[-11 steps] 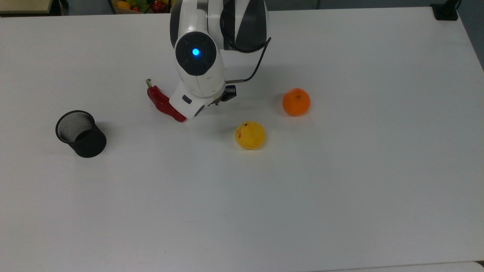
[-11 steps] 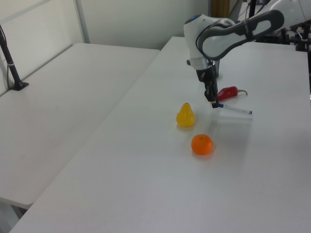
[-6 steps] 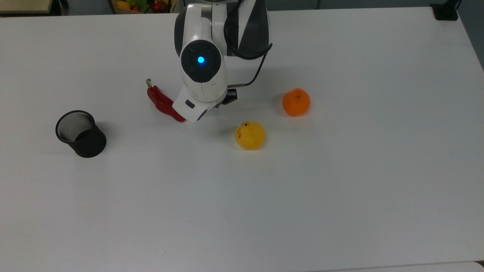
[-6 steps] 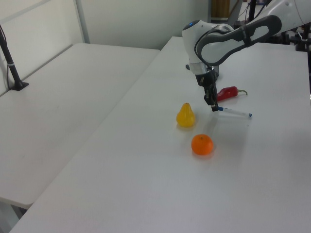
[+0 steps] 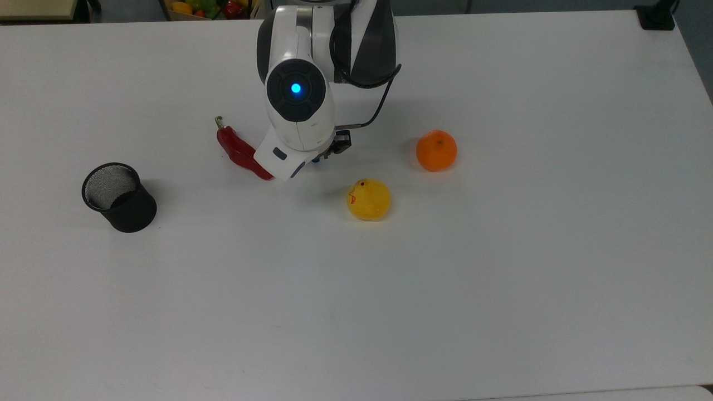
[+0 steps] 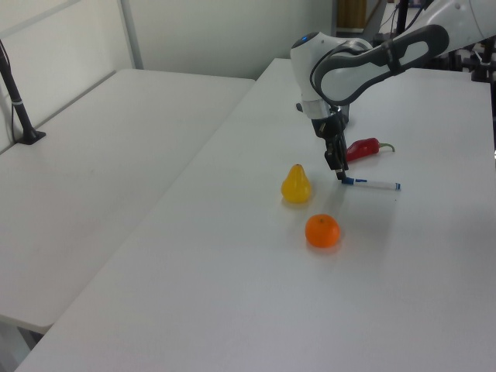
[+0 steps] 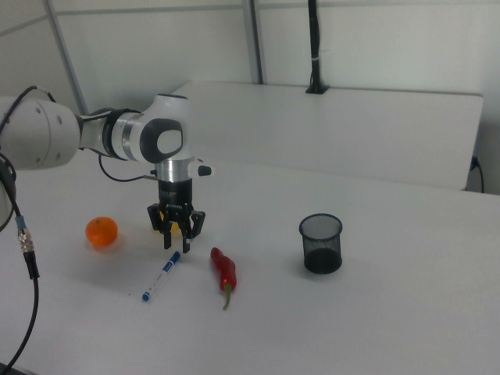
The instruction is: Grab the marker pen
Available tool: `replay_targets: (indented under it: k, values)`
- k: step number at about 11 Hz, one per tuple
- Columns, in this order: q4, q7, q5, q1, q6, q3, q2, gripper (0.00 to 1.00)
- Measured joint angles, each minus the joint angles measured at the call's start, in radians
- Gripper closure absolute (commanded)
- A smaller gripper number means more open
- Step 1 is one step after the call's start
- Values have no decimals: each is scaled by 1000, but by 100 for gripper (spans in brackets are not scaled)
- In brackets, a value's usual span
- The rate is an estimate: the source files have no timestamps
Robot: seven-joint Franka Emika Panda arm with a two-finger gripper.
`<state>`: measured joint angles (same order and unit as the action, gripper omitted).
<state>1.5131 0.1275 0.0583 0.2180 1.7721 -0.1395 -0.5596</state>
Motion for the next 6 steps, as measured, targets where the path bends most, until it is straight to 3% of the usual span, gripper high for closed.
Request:
replay_targets:
  k: [1, 4, 6]
  values:
    - [-1, 0, 0, 0, 0, 0, 0, 0]
    - [-20, 0, 0, -26, 0, -3, 30, 0]
    - [-18, 0, 0, -92, -3, 30, 114, 0]
